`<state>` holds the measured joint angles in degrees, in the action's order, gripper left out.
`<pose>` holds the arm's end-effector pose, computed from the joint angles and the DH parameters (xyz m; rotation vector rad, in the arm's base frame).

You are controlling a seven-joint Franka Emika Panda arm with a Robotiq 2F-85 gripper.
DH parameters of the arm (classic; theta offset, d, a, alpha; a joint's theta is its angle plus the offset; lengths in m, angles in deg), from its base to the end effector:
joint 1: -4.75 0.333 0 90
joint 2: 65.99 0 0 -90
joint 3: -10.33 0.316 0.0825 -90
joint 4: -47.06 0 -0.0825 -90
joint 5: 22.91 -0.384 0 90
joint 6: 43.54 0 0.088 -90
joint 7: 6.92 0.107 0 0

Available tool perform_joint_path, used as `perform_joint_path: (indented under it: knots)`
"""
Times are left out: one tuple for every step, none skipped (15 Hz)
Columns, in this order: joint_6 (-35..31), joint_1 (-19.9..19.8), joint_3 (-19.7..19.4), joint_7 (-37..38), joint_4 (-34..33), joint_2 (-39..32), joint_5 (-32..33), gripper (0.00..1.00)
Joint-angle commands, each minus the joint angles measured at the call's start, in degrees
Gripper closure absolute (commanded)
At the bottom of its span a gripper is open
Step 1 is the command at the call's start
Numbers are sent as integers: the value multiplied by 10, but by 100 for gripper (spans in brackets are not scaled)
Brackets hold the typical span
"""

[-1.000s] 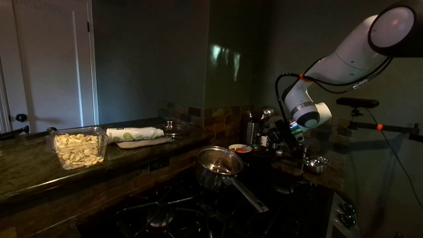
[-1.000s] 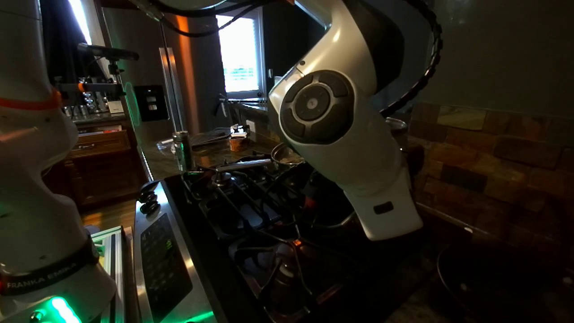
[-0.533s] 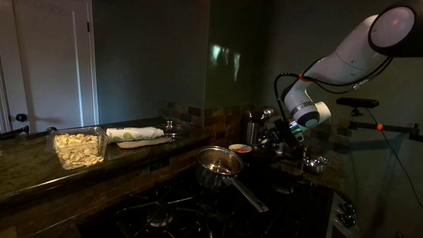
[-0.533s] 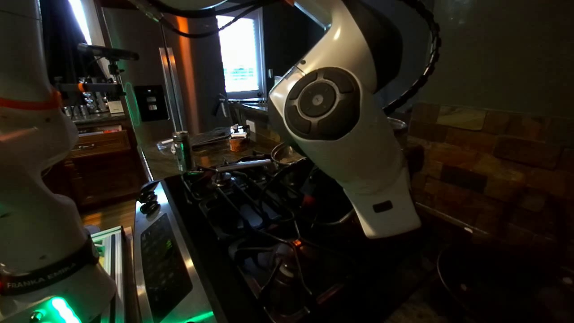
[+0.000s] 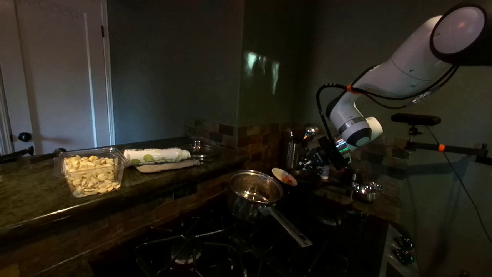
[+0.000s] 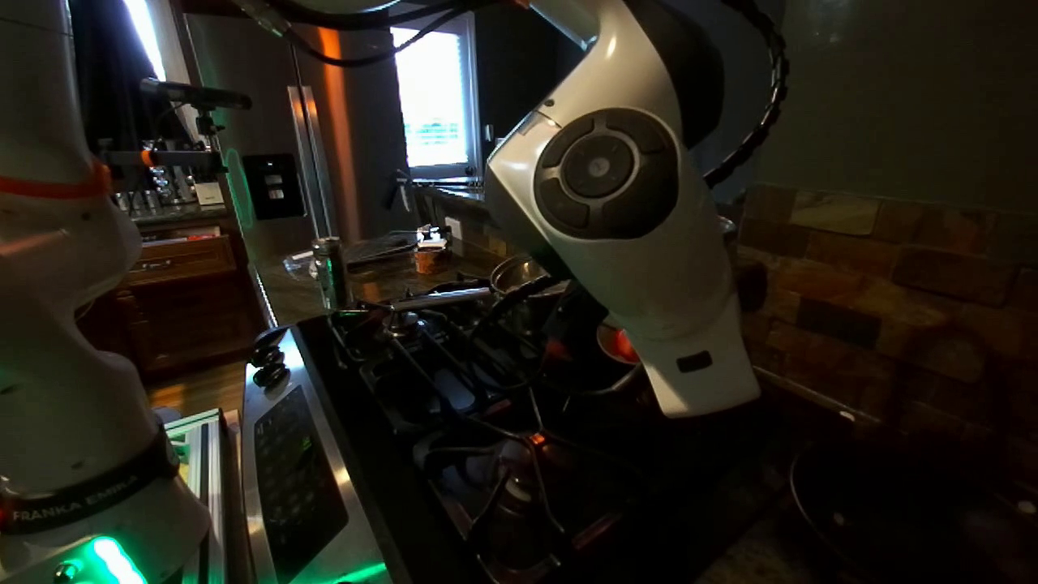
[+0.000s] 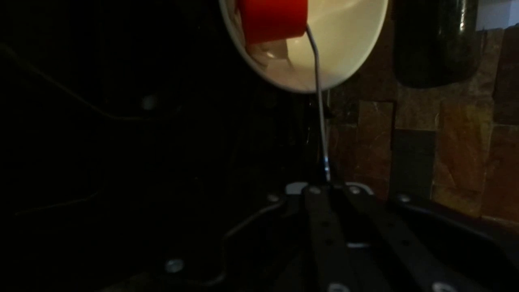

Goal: Use the spoon to mix the objects inside of the pot

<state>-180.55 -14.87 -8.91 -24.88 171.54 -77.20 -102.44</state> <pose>0.4469 -0.3463 0.3153 -1.7763 1.5291 -0.5752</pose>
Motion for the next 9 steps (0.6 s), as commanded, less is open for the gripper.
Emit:
perform_joint_path:
  knots:
    - [11,-3,0,18,7,18,7,99]
    - [12,-4,-1,17,8,22,7,99]
    - [14,-5,-1,16,10,28,7,99]
    - [16,-6,-2,15,11,37,6,99]
    - [15,-7,-3,10,13,44,2,99]
    - [13,-7,-3,6,13,51,0,99]
    - [12,-7,-4,3,13,57,-2,99]
    - [14,-8,-4,2,14,62,-1,99]
    - [14,-9,-5,-1,15,69,1,99]
